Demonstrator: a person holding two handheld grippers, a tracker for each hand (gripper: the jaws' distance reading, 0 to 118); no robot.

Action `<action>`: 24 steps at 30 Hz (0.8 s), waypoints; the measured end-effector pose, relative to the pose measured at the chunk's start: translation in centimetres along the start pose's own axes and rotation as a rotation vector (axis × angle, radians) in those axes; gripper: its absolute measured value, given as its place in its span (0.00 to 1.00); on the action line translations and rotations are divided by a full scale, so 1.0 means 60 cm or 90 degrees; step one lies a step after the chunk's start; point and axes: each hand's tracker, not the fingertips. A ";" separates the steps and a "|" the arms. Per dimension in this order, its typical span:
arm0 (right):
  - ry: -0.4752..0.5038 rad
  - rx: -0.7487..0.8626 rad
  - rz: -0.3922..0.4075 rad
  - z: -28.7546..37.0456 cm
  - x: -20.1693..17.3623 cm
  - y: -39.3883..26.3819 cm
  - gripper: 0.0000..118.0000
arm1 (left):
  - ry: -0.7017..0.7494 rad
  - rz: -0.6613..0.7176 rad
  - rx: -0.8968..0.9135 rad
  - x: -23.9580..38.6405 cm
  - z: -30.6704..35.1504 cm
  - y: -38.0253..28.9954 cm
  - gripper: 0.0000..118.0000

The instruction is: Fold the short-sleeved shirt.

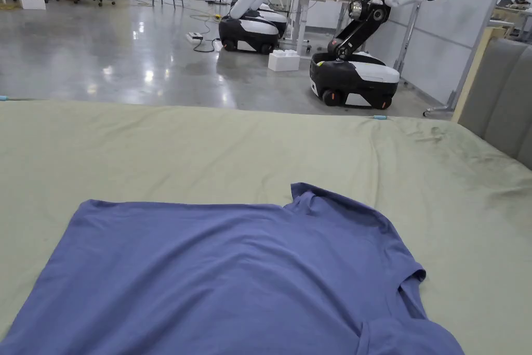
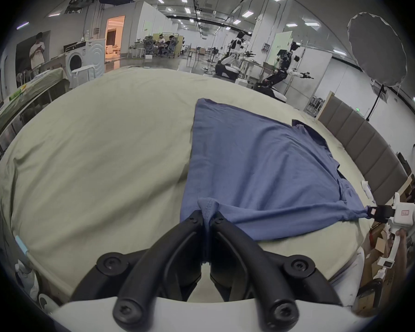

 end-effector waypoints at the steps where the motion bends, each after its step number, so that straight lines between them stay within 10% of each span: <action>1: -0.005 -0.005 0.002 0.005 0.002 -0.004 0.04 | -0.004 0.008 -0.005 -0.005 0.007 -0.003 0.03; 14: -0.068 -0.071 0.029 -0.027 -0.001 -0.046 0.10 | 0.007 0.045 -0.087 -0.034 -0.038 -0.048 0.04; 18: -0.038 -0.037 -0.039 -0.020 0.009 -0.047 0.57 | -0.054 0.123 -0.039 -0.051 -0.020 -0.058 0.45; 20: -0.025 -0.007 -0.062 0.012 0.008 -0.040 0.57 | -0.069 0.159 -0.054 -0.050 0.005 -0.052 0.57; 24: -0.043 0.058 0.028 0.088 -0.034 -0.031 0.52 | -0.027 0.121 0.009 -0.028 0.075 -0.050 0.33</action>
